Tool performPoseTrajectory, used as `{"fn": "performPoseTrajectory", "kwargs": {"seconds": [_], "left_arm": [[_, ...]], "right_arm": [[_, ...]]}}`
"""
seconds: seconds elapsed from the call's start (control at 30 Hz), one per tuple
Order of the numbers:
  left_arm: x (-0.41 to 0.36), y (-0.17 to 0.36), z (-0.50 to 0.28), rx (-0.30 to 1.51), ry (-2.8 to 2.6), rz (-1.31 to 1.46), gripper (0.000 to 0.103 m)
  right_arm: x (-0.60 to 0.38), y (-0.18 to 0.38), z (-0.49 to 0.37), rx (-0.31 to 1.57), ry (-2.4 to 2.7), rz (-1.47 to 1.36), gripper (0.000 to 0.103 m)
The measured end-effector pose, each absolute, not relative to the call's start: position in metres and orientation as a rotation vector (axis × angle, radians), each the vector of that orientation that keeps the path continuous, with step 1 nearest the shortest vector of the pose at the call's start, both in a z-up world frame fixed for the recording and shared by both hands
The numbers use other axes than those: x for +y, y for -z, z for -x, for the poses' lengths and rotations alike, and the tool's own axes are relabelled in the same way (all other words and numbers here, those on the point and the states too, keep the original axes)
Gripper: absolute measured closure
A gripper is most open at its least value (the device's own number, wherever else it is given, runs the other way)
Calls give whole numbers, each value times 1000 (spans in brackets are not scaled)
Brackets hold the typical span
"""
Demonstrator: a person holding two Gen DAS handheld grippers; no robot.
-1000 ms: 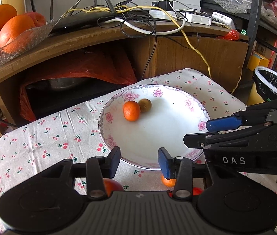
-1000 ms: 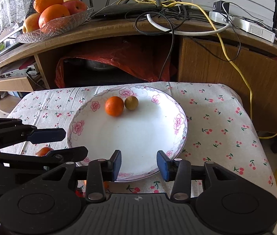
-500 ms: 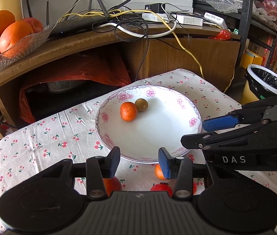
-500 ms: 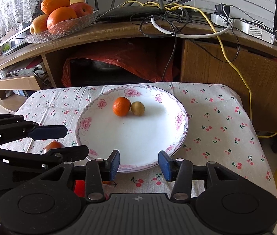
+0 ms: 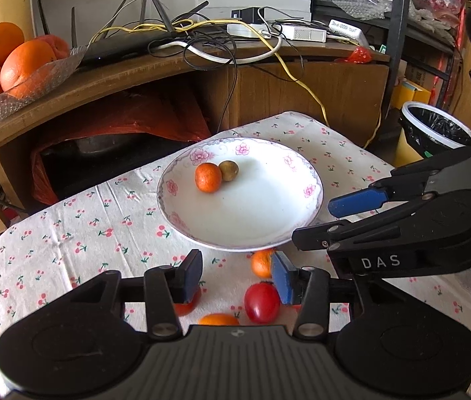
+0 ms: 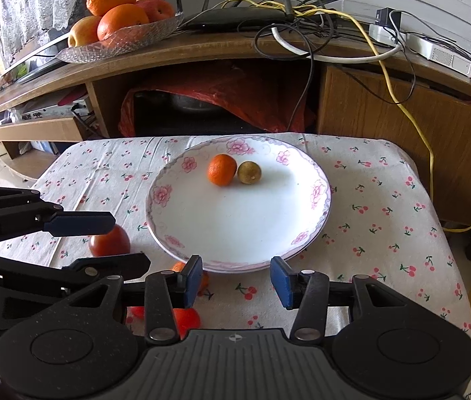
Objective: Organize fruits
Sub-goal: 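Lift both open tools away from the bowl, then grasp the red tomato with the right tool while the left tool approaches a brown fruit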
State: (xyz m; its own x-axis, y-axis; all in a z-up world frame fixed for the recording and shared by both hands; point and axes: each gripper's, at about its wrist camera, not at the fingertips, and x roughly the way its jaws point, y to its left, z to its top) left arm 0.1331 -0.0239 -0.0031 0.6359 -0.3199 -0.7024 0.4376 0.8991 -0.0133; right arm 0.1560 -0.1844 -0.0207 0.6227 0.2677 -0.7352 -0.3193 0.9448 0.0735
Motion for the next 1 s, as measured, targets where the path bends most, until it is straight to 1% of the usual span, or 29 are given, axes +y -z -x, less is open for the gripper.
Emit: {"fn": "performPoseTrajectory", "kwargs": {"seconds": [0.33,0.53,0.73,1.0], "left_arm": [[-10,10,-114,788,456,-176,49],[-8,20,-101,809,481,-211,49],[-12,28,-99,806,475,-270,49],[-12,32,-97,831,503,-262,49]], "right_arm": [[-182,19,-138,837,-374,72,57],[-186,28,-126,875,-402,84,57],[-183,38,-130,899,-405,105,57],[-175,45,-130,920,-459,128,56]]}}
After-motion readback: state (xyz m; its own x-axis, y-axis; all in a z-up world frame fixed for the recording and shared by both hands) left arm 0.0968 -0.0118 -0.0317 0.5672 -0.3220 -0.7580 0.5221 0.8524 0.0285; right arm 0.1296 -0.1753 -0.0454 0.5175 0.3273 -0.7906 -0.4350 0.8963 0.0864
